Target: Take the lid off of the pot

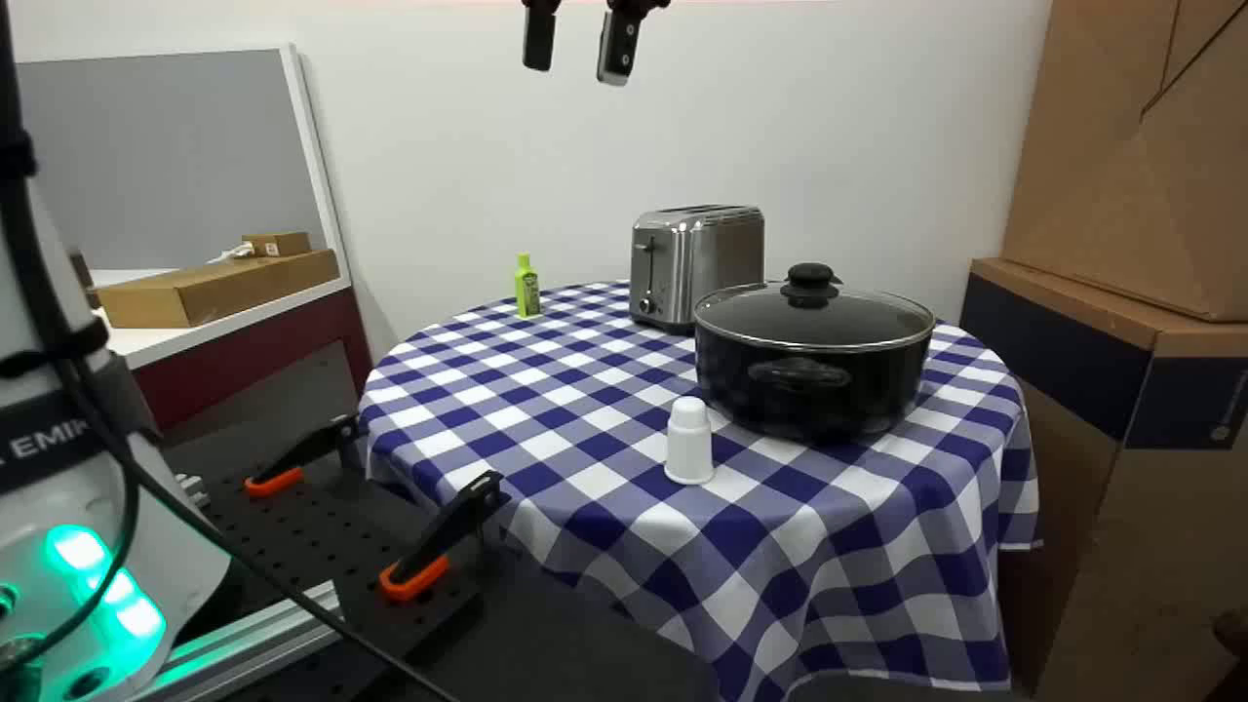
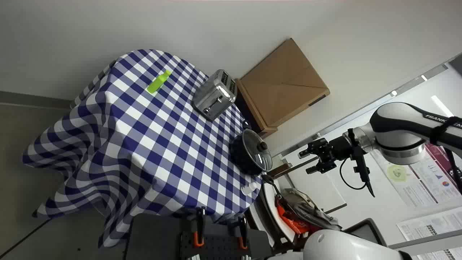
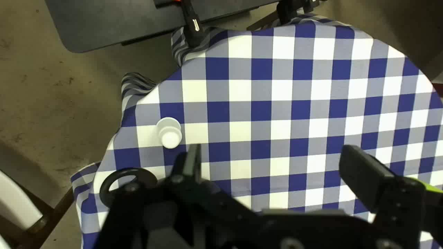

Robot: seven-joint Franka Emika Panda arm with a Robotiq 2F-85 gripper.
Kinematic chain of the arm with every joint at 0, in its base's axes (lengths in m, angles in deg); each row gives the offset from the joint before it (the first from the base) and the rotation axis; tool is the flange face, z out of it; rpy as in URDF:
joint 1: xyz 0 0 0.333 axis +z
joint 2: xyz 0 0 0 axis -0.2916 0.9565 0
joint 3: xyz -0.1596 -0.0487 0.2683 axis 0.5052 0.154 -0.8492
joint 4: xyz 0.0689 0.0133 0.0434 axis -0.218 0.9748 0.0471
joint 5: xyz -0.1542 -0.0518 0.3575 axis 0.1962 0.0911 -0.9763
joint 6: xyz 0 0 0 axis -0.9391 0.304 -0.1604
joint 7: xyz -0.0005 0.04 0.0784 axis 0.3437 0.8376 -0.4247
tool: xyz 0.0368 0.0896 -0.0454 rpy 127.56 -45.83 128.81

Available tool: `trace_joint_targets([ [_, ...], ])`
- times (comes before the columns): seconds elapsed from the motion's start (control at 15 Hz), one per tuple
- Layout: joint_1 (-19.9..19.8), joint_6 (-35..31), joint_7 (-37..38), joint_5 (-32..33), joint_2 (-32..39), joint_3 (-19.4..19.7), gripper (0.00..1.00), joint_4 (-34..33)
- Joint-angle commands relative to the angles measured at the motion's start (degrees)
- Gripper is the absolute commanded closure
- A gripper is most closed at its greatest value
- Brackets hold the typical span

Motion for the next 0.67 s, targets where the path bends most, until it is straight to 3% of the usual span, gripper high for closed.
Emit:
trace_joint_targets([
  [0.0, -1.2, 0.1, -0.5, -0.6, 0.2, -1.0, 0.0, -0.1],
  [0.27, -1.0, -5.9, 0.6, -1.1, 3.7, -1.4, 0.0, -0.6],
  [0.6, 0.7, -25.5, 0.7, -7.1, 11.6, -0.8, 0.0, -1.0],
])
